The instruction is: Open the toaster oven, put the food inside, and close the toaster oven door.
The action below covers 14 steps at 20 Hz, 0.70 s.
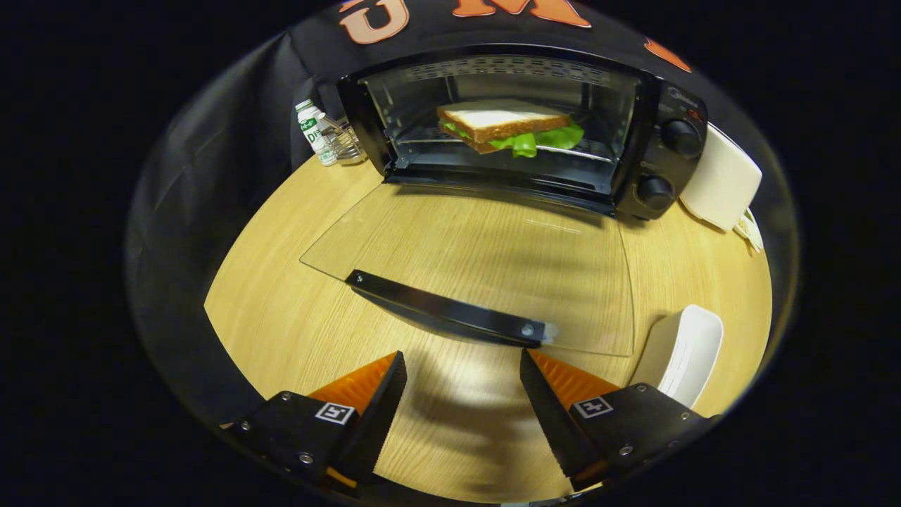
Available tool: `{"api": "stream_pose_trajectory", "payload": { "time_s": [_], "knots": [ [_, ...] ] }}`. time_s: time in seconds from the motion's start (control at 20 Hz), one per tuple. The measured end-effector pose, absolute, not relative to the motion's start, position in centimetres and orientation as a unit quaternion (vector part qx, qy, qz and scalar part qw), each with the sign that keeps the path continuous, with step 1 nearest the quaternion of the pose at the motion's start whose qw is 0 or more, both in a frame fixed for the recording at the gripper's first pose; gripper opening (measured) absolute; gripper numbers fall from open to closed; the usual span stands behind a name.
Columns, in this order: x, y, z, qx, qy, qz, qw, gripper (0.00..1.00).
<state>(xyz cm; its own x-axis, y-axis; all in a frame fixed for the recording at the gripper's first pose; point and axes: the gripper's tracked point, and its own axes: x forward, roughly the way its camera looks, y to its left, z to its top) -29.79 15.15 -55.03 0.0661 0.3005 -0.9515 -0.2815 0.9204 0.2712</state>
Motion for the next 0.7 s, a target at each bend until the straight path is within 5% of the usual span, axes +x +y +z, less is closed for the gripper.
{"api": "stream_pose_trajectory", "payload": {
  "time_s": [0.7],
  "knots": [
    [-18.0,14.3,-47.9,-0.022,0.537,0.202,0.818,0.96]
  ]
}}
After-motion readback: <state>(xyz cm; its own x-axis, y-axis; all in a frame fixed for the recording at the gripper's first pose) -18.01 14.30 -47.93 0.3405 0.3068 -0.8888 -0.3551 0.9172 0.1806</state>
